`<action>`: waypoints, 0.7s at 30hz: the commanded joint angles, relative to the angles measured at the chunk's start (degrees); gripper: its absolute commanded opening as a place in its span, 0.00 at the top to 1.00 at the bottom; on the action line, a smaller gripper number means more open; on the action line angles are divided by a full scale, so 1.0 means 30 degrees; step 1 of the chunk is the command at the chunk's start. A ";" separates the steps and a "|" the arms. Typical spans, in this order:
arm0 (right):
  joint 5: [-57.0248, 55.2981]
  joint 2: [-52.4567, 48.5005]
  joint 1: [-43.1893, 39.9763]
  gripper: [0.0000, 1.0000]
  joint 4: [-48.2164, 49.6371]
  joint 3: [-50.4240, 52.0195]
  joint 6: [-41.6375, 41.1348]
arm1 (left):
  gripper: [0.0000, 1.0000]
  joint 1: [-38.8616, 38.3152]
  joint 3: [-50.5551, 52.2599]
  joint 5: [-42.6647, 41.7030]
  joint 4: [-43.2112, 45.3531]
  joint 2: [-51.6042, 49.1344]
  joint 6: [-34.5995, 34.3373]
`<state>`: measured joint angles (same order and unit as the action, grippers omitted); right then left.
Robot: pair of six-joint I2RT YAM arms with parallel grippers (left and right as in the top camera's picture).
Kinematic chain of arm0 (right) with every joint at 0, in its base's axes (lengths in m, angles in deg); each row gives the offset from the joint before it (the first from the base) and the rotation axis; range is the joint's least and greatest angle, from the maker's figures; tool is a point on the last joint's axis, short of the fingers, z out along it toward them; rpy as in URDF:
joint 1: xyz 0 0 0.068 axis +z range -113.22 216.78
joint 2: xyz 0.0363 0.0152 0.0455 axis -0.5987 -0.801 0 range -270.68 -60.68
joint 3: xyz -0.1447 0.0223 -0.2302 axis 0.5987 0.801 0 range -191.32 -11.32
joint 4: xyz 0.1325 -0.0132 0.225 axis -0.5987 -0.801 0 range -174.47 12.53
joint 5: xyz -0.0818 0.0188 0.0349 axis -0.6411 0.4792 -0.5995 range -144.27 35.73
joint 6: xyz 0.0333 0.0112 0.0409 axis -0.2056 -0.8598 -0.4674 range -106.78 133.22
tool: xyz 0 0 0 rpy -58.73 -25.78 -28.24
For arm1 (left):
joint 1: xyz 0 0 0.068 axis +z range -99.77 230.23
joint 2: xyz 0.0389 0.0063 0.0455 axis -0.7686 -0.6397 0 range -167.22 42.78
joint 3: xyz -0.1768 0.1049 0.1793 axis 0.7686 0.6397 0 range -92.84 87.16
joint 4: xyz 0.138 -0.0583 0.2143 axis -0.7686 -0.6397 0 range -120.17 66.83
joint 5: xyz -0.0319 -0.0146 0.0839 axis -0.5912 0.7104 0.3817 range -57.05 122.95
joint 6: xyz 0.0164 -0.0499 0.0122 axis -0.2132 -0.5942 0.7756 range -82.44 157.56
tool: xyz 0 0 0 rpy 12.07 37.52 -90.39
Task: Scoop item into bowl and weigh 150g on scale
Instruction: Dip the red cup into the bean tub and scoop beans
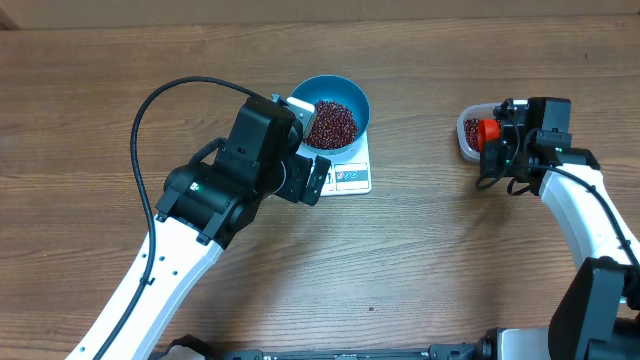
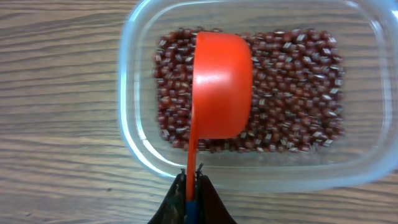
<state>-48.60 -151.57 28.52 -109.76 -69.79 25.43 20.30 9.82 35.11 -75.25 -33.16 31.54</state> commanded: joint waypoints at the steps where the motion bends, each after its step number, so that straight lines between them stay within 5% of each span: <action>1: 0.1923 -0.0044 -0.0044 0.96 -0.0036 0.0131 -0.0073 | 0.00 -0.0051 -0.0306 -0.0095 0.0073 -0.0095 -0.0066; 21: -0.1158 0.0109 -0.0058 0.96 0.0080 -0.0933 -0.0073 | 0.01 -0.0051 -0.0306 -0.0087 0.0073 -0.0095 -0.0066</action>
<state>-50.15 -151.60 28.52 -109.09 -69.93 25.43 20.30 9.82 35.11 -75.23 -33.16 31.54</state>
